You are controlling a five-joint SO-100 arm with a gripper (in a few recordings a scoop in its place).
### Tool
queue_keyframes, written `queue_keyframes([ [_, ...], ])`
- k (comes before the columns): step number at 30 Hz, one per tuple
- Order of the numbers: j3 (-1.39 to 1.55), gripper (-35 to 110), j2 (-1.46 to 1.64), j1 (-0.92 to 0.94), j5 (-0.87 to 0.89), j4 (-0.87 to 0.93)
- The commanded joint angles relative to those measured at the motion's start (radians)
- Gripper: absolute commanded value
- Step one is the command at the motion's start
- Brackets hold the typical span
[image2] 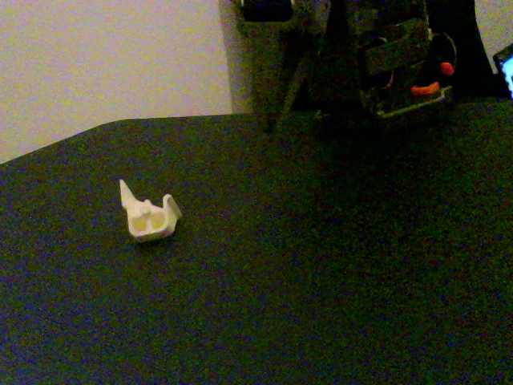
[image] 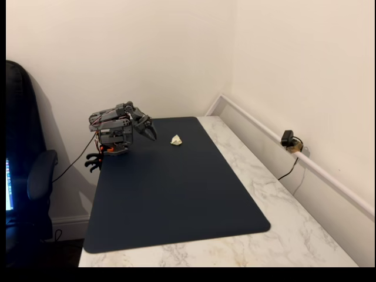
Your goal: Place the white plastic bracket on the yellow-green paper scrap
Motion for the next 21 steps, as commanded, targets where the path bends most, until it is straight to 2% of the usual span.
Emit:
queue_keyframes([
  [1, -0.021, 0, 0.032, -0.031, -0.031, 0.023],
  [21, -0.021, 0, 0.032, 0.002, 0.005, 0.02],
])
